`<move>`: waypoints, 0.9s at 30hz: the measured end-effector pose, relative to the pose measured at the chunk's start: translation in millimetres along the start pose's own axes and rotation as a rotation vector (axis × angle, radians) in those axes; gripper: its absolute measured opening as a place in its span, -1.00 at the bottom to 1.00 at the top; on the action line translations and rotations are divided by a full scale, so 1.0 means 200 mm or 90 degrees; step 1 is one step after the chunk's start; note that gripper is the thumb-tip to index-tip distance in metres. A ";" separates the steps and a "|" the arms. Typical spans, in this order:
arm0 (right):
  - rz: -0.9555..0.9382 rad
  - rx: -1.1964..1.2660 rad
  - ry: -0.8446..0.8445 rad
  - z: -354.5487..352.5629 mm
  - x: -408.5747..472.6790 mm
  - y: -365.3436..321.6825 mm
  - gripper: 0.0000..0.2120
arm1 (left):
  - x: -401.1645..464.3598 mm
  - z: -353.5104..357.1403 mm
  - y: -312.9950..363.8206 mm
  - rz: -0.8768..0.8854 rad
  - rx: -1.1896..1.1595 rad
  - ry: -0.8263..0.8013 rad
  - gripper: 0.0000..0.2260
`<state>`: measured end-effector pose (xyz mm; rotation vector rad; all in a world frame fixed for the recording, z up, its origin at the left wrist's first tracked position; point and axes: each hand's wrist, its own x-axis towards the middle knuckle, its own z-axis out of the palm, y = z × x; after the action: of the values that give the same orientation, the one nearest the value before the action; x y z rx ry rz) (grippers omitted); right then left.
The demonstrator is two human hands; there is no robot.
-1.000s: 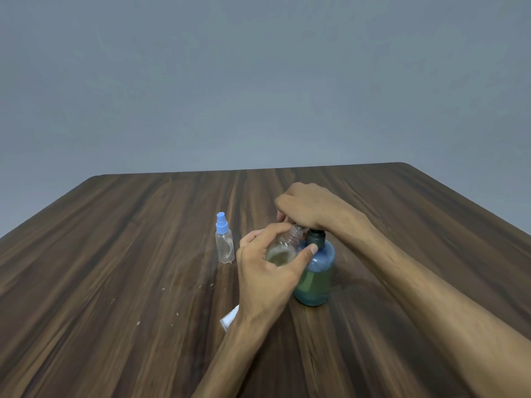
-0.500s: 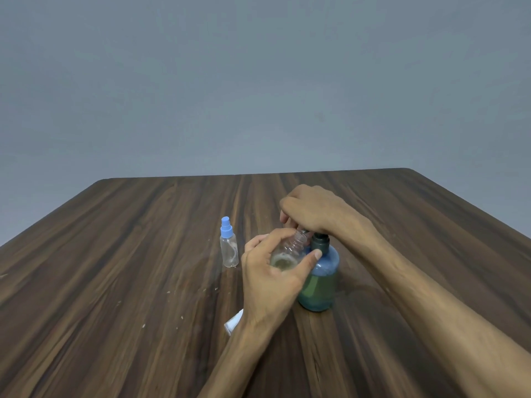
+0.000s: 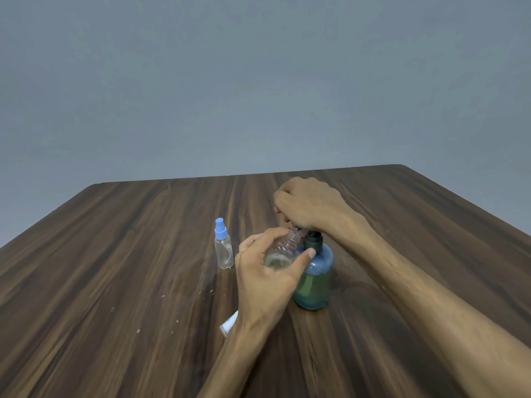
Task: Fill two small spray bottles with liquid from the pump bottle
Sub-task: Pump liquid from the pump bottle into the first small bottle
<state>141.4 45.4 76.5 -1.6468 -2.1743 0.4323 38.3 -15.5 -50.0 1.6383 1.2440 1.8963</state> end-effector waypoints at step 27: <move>0.018 -0.006 -0.006 0.02 -0.01 0.01 -0.64 | 0.00 0.01 -0.01 -0.014 -0.010 -0.002 -0.68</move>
<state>141.0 44.7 72.5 -1.6857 -2.1662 0.4396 38.9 -13.4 -51.7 1.6127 1.2385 1.8851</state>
